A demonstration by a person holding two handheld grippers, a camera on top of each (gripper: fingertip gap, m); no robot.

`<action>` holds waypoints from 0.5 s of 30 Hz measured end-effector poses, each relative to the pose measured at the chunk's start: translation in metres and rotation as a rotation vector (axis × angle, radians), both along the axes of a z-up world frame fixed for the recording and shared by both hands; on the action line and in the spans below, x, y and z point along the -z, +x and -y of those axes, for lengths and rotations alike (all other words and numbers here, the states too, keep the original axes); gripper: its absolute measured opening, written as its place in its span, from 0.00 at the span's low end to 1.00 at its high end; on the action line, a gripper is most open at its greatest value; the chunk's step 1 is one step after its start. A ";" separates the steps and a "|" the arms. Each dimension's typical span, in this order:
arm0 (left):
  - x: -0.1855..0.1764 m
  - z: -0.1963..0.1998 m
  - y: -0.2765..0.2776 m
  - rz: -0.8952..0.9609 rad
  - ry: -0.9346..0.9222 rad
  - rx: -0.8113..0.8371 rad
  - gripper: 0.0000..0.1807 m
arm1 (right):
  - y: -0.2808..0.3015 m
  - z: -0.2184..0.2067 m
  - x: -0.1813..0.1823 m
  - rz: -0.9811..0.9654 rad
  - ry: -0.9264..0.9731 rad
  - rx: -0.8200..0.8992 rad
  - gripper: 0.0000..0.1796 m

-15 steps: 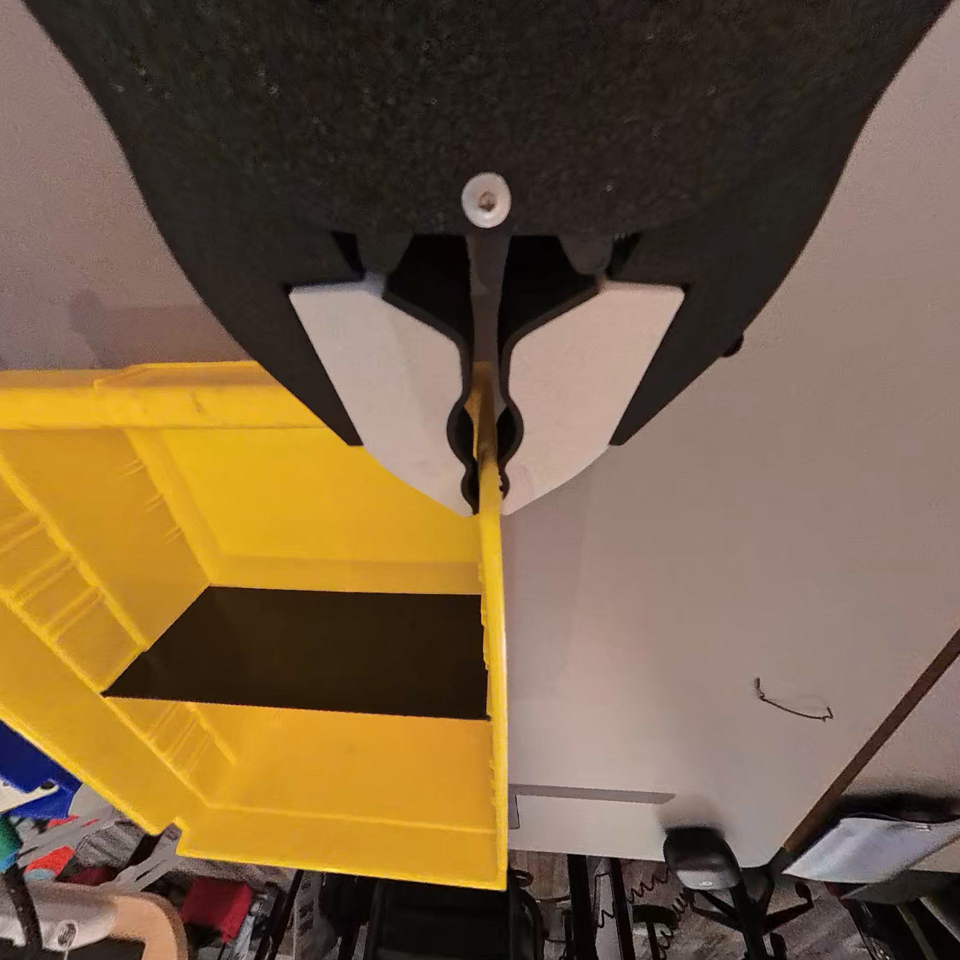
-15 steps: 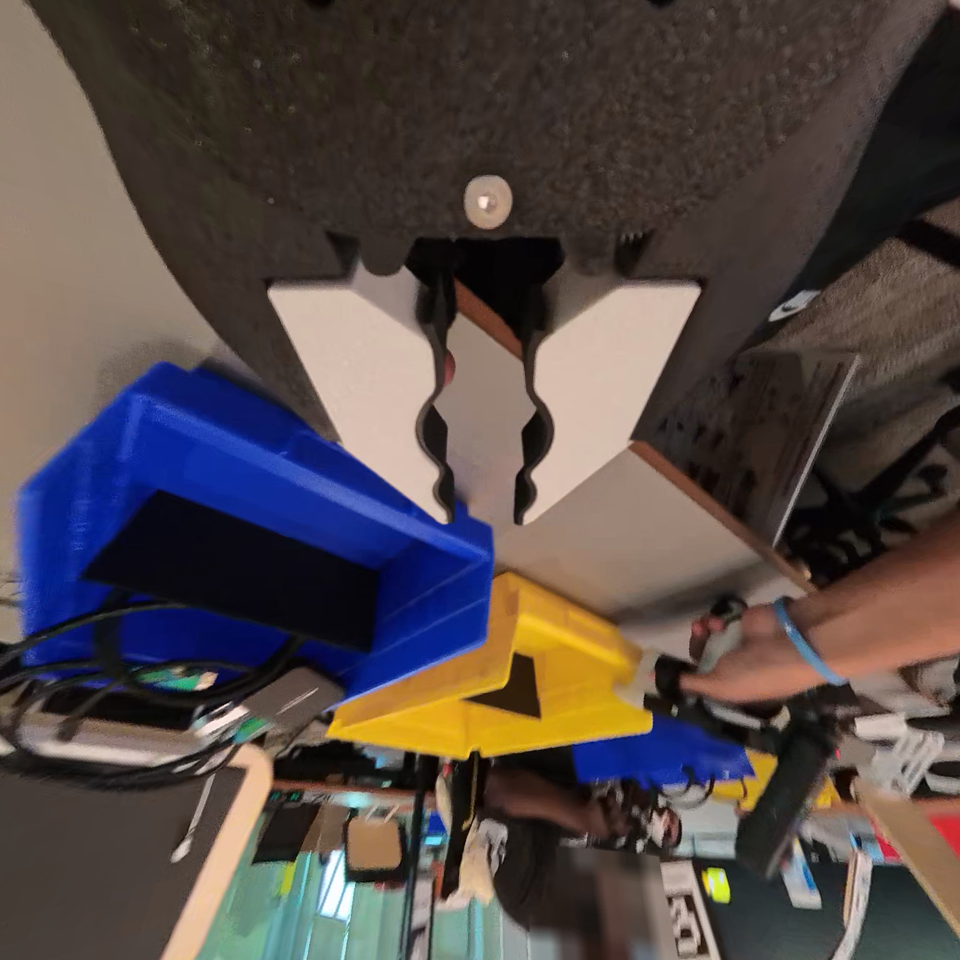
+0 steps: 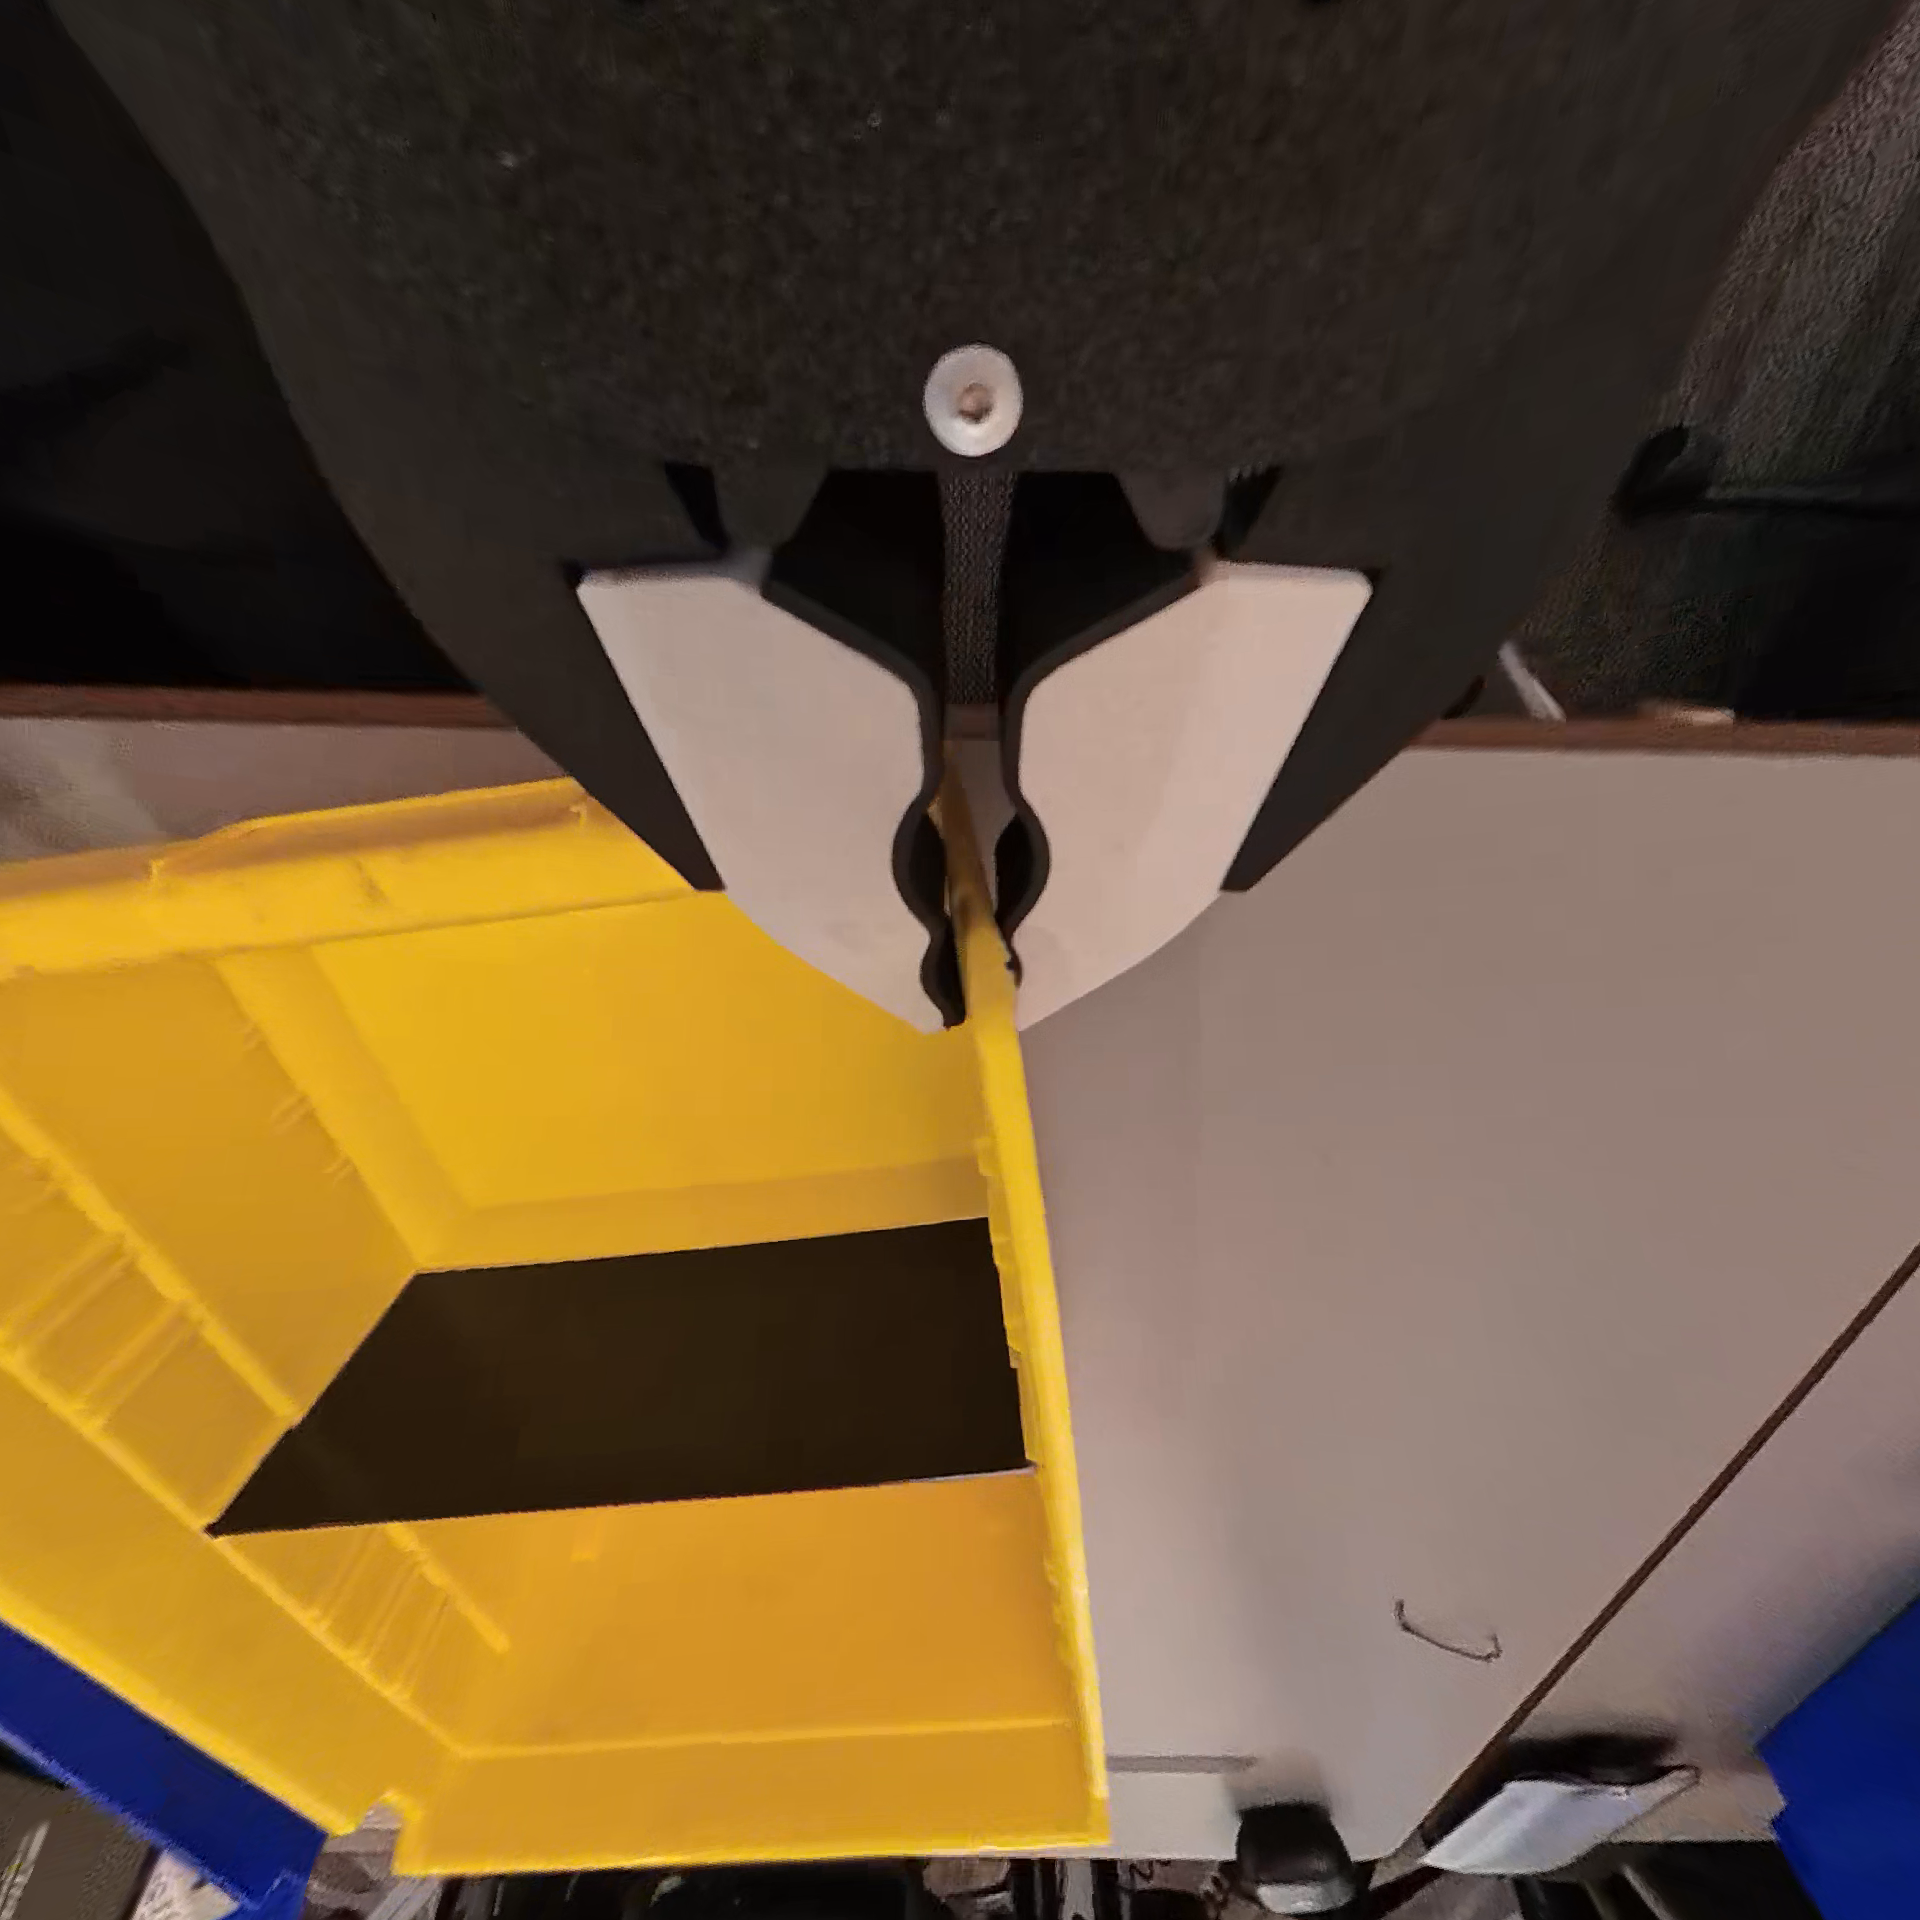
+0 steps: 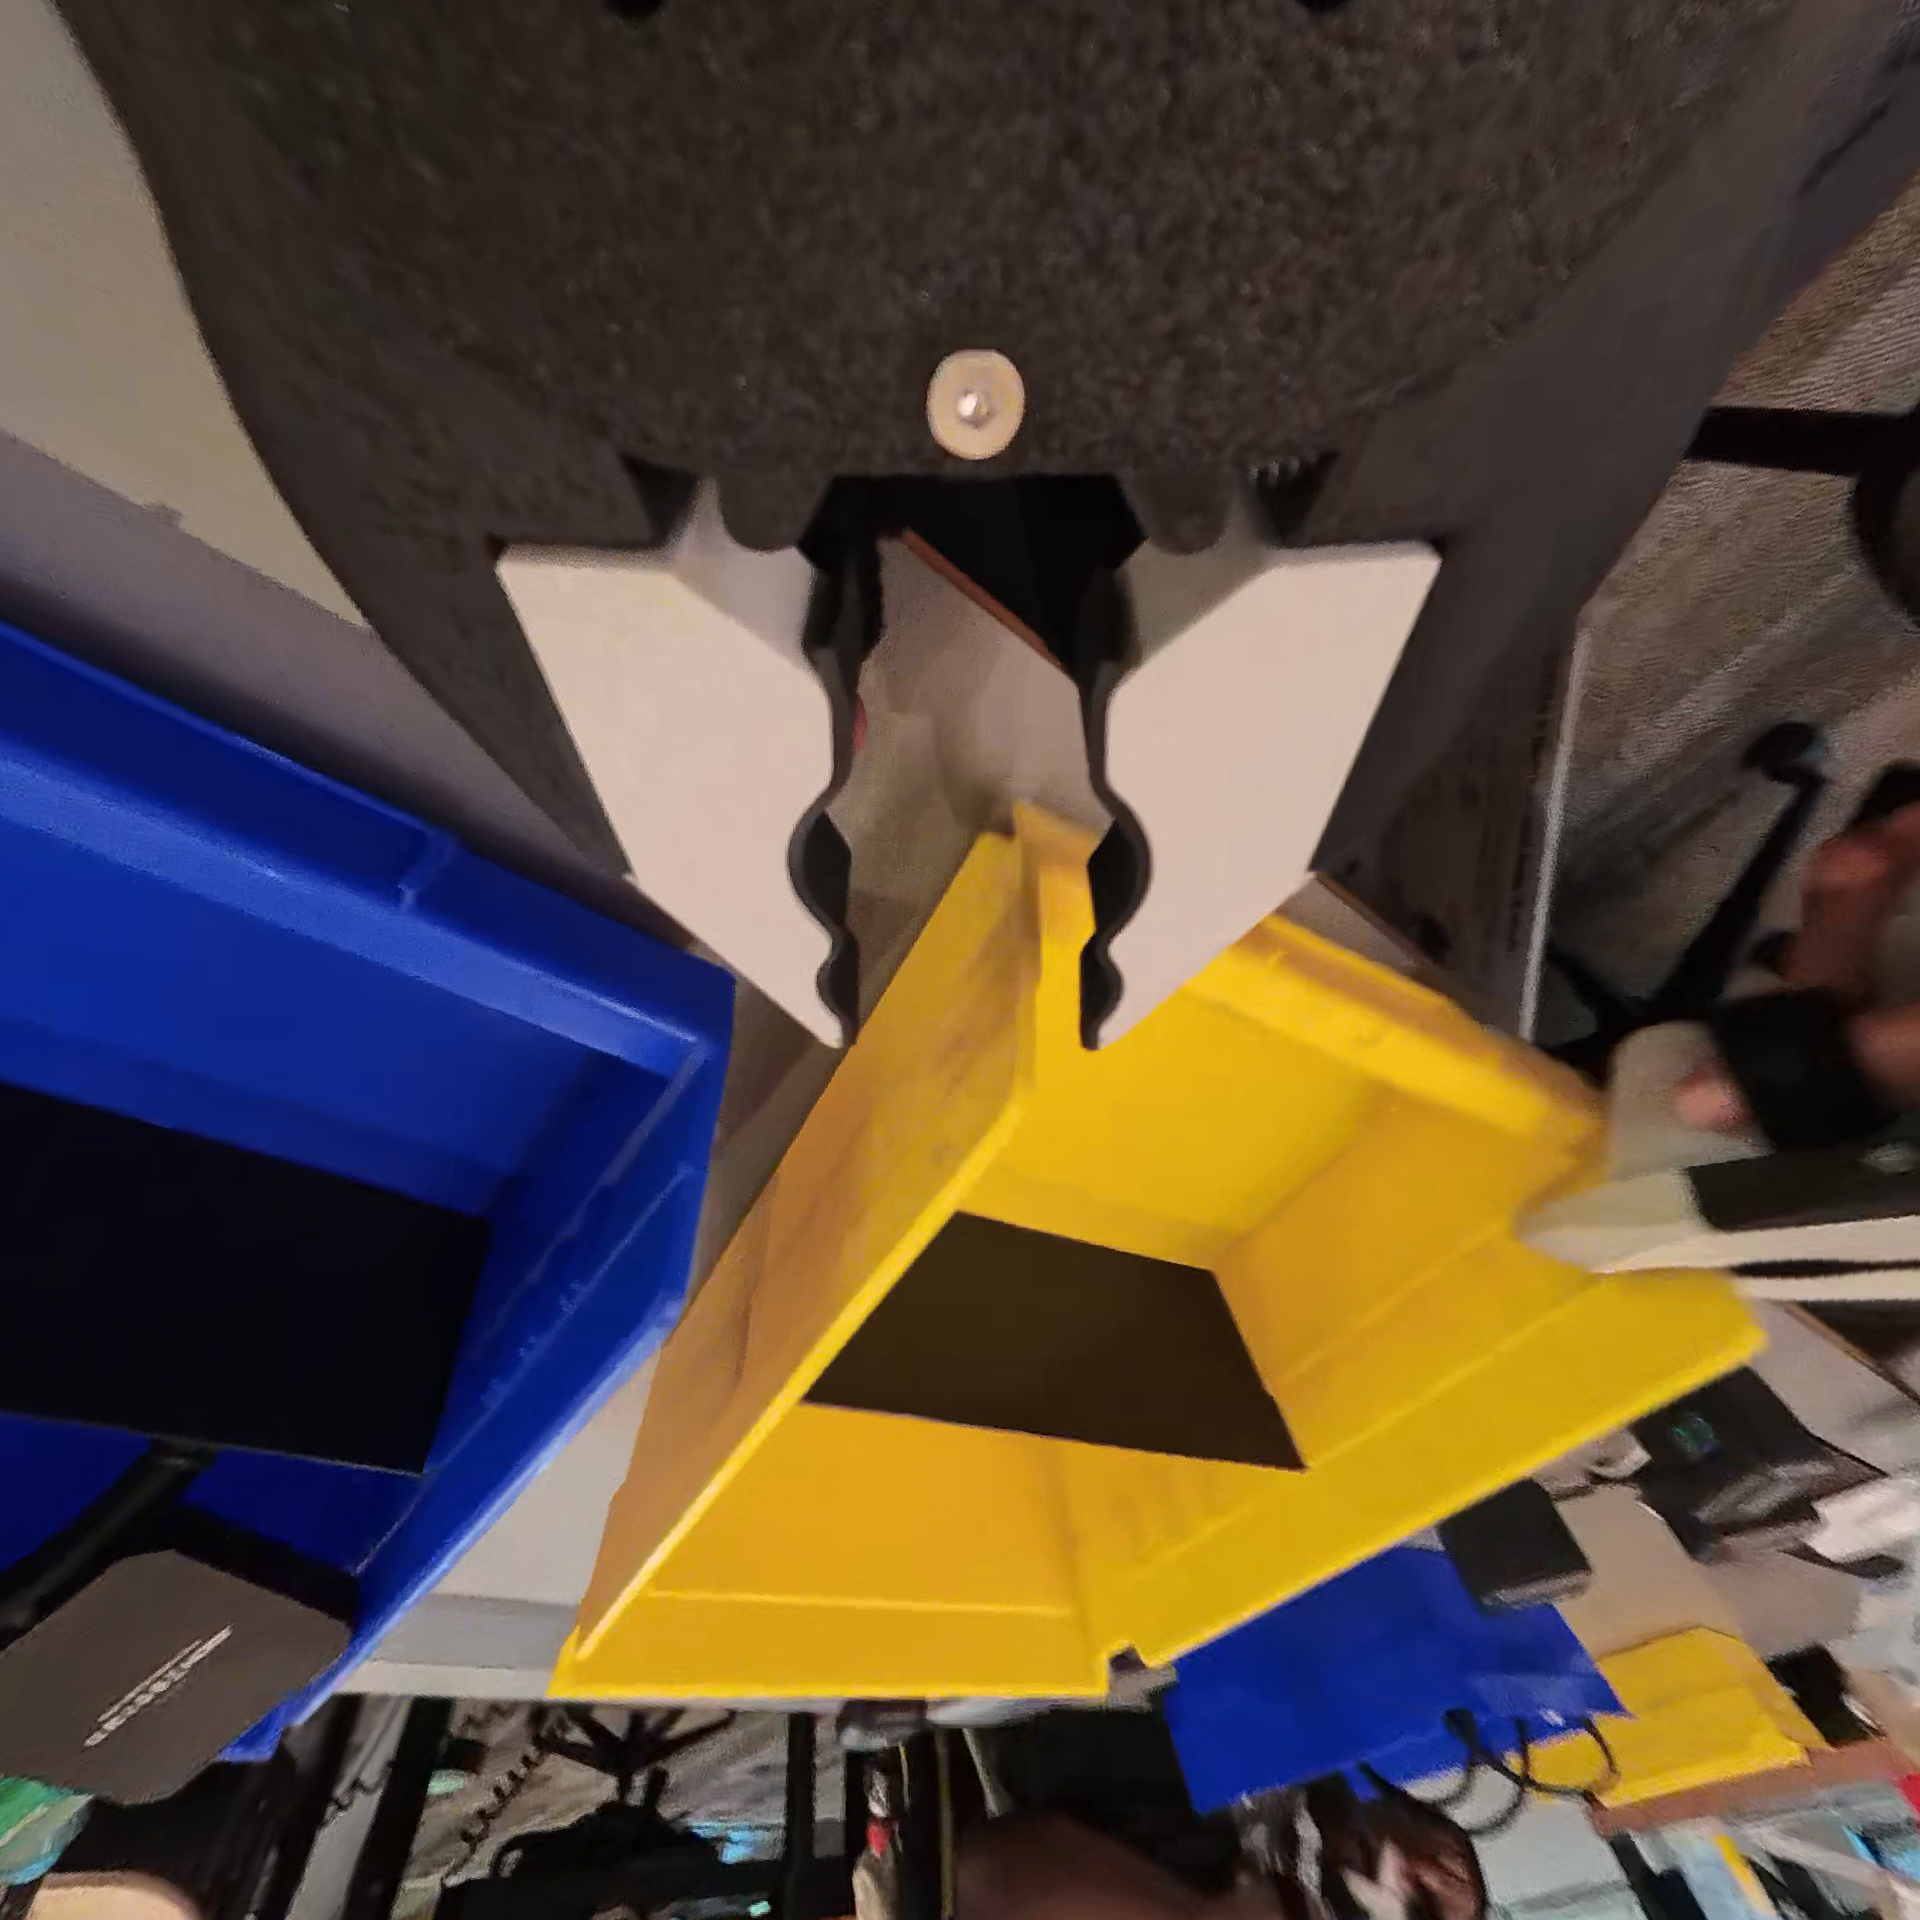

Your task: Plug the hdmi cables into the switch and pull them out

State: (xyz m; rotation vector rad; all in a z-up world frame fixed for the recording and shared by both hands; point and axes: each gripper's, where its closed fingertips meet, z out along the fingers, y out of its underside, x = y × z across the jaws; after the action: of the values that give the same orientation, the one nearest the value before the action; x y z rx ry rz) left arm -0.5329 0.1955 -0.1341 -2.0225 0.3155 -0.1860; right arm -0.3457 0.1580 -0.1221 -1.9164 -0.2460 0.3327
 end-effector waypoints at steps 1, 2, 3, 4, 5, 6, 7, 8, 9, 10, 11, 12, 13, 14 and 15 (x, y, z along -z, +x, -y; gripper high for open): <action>0.000 0.007 0.005 -0.004 0.002 0.014 0.02 | -0.002 -0.004 0.004 0.039 -0.004 0.019 0.21; 0.000 0.015 0.011 -0.020 0.005 0.041 0.02 | 0.008 -0.010 0.006 0.092 0.009 0.095 0.10; 0.000 0.021 0.016 -0.056 0.009 0.053 0.02 | 0.018 -0.013 0.003 0.128 0.039 0.170 0.05; -0.002 0.027 0.017 -0.110 0.027 0.047 0.03 | 0.021 -0.015 0.002 0.152 0.048 0.193 0.03; -0.008 0.032 0.017 -0.165 0.060 0.036 0.03 | 0.023 -0.014 0.000 0.159 0.060 0.198 0.02; -0.015 0.036 0.017 -0.190 0.090 0.020 0.03 | 0.022 -0.012 -0.002 0.150 0.059 0.187 0.02; -0.024 0.041 0.017 -0.187 0.119 0.004 0.03 | 0.022 -0.010 -0.005 0.143 0.067 0.184 0.02; -0.034 0.045 0.017 -0.190 0.159 -0.016 0.03 | 0.022 -0.009 -0.015 0.135 0.103 0.177 0.02; -0.045 0.048 0.018 -0.195 0.209 -0.036 0.03 | 0.023 -0.007 -0.028 0.147 0.154 0.179 0.02; -0.059 0.052 0.020 -0.188 0.265 -0.051 0.03 | 0.025 -0.005 -0.044 0.150 0.205 0.192 0.02; -0.074 0.054 0.025 -0.170 0.315 -0.061 0.03 | 0.028 -0.003 -0.062 0.134 0.258 0.202 0.01; -0.089 0.056 0.031 -0.153 0.360 -0.063 0.03 | 0.034 -0.001 -0.082 0.130 0.307 0.212 0.01; -0.106 0.056 0.041 -0.141 0.404 -0.059 0.03 | 0.042 0.002 -0.101 0.128 0.350 0.226 0.01; -0.122 0.056 0.053 -0.130 0.445 -0.046 0.03 | 0.054 0.004 -0.120 0.125 0.387 0.244 0.01; -0.139 0.054 0.068 -0.118 0.482 -0.025 0.03 | 0.068 0.007 -0.139 0.127 0.423 0.265 0.01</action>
State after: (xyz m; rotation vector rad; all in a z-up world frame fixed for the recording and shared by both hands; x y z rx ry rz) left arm -0.4650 0.1414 0.0047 -1.5609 0.3694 0.0269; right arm -0.2781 0.1506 0.0165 -1.5277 -0.1297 -0.0211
